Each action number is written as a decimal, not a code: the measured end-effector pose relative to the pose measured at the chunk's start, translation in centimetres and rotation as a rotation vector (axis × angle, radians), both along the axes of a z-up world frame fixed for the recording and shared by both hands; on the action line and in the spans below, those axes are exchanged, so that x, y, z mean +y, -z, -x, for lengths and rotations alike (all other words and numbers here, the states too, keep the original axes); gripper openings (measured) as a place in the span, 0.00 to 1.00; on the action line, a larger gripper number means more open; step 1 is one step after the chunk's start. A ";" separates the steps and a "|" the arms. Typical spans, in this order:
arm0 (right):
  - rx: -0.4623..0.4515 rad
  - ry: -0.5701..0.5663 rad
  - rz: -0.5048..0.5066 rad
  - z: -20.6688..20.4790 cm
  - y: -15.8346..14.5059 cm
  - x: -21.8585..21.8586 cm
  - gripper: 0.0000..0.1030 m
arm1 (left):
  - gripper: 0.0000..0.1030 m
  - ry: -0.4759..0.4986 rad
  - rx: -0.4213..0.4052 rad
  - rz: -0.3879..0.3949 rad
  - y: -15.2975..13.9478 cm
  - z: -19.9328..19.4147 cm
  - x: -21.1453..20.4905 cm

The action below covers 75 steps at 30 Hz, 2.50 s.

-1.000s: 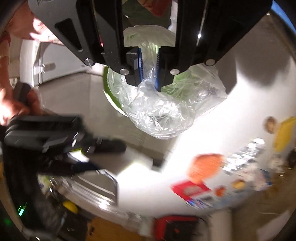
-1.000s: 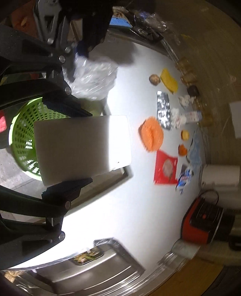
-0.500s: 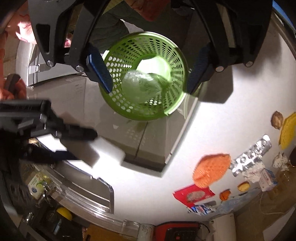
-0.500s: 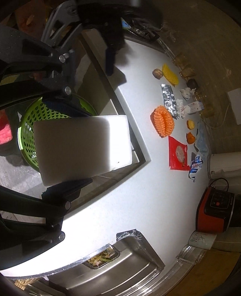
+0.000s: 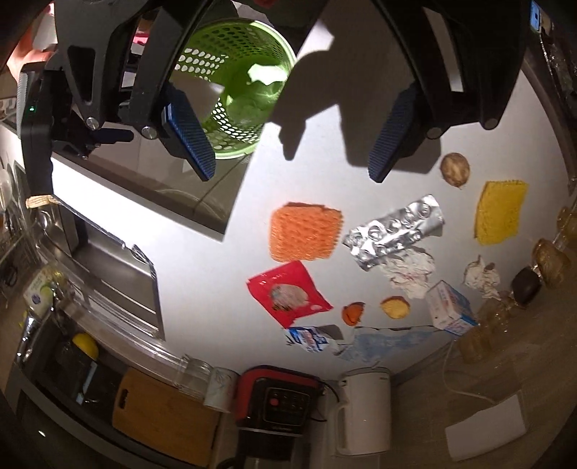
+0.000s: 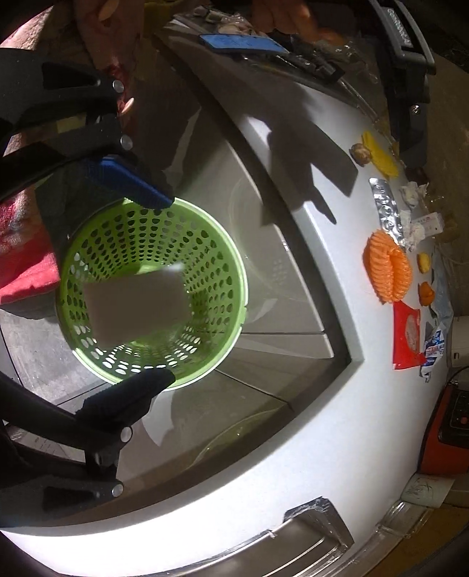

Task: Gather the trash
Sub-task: 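Grasp the brown taro with the left tool while the right tool grasps the orange foam net, then drop the taro and orange foam net into the green basket with both tools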

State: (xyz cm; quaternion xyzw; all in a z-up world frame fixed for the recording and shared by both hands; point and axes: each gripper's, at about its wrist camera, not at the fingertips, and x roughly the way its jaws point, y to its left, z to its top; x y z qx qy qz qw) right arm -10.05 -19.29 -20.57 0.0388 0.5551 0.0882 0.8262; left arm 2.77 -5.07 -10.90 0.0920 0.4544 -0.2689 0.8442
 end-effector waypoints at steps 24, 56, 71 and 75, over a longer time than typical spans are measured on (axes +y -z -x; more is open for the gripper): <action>-0.249 0.025 0.099 -15.3 -5.9 3.6 0.98 | 0.77 -0.324 0.004 -0.018 5.5 -9.2 9.3; -0.090 0.012 0.085 -20.1 -0.4 5.6 0.69 | 0.31 -0.352 0.032 -0.031 6.8 -8.8 11.0; -0.130 0.068 0.002 -12.0 -4.5 0.5 0.34 | 0.31 -0.059 0.038 0.039 2.2 -0.3 3.8; -0.133 0.101 0.038 -8.0 -5.7 -2.4 0.36 | 0.31 0.076 0.065 0.035 3.1 3.5 -0.6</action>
